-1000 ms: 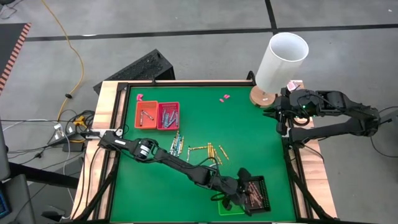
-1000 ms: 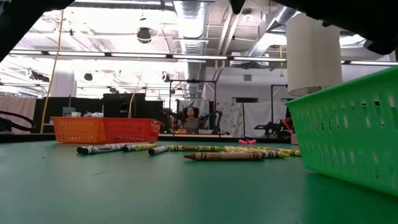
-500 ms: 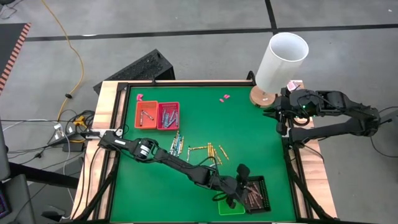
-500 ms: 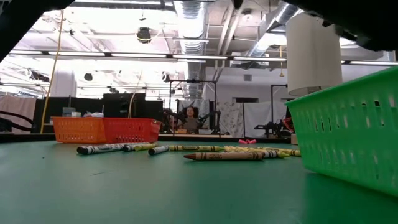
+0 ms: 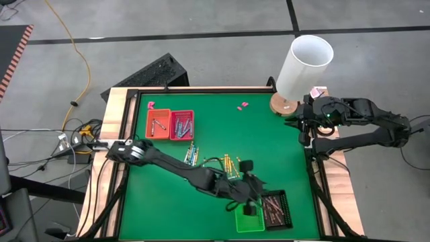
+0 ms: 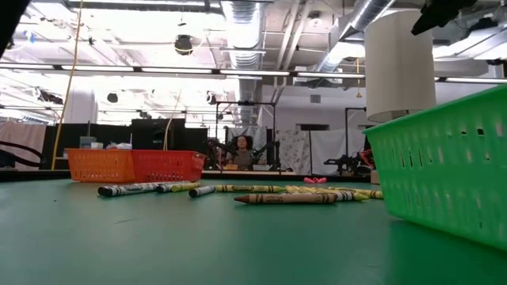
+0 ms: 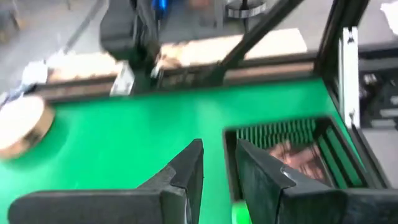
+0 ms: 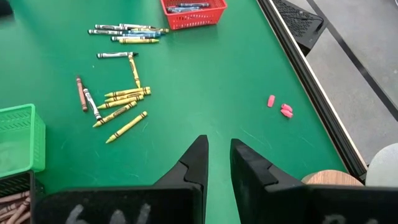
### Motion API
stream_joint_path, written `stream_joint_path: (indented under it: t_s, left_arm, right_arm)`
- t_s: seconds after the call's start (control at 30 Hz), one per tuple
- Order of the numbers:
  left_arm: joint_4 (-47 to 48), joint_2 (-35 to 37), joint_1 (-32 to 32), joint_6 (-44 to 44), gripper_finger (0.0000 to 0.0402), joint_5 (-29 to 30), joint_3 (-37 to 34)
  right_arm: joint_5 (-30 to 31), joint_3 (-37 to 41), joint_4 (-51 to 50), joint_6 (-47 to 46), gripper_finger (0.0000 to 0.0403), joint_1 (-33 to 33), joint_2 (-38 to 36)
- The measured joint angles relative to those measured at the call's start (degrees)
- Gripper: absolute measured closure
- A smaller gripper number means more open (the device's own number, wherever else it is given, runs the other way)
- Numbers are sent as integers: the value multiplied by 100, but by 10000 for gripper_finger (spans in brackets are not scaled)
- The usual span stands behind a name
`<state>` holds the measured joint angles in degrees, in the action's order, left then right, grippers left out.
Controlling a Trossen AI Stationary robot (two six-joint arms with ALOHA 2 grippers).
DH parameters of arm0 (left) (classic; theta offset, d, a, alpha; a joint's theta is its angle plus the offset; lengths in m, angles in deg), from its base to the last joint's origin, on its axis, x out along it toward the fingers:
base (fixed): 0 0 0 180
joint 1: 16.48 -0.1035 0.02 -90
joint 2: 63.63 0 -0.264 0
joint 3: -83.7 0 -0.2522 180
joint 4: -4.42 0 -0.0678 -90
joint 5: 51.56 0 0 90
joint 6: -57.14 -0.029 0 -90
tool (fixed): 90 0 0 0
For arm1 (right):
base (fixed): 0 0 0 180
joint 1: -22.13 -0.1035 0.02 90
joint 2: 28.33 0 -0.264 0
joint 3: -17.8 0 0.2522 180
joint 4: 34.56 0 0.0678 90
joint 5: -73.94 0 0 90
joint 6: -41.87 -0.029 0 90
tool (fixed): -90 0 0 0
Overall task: Sort crayons
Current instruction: Put the brown crayon into the black bin
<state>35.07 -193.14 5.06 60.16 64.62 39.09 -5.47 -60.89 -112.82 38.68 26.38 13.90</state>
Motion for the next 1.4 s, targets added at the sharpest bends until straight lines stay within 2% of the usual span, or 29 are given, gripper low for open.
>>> stream_joint_path:
  t_s: [0.13, 0.33, 0.4, 0.47, 0.6, 0.8, 1.1, 1.4]
  left_arm:
    - [1606, 653, 105, 859, 315, 158, 7]
    - [4029, 1102, 471, 2446, 315, 1044, 9]
    - [4628, 1106, 622, 3046, 315, 1255, 7]
    - [4820, 1074, 752, 3439, 315, 1398, -88]
    - [4492, 1054, 903, 3823, 315, 1218, -681]
    - [3157, 1051, 913, 4081, 315, 648, -1855]
    - [901, 1060, 613, 3341, 315, -15, -3257]
    - [78, 1160, 437, 3112, 315, -122, -4218]
  right_arm:
    - [0, 0, -3, 25, 335, 0, 0]
    - [0, 0, -24, 35, 335, 2, 0]
    - [0, 0, -23, 60, 335, 0, 0]
    - [0, 0, -21, 66, 335, 2, 0]
    - [0, 0, -18, 66, 335, 2, 0]
    - [0, 0, -18, 64, 335, 0, 0]
    - [0, 0, -18, 30, 335, 1, 0]
    - [0, 0, -53, 20, 335, 0, 0]
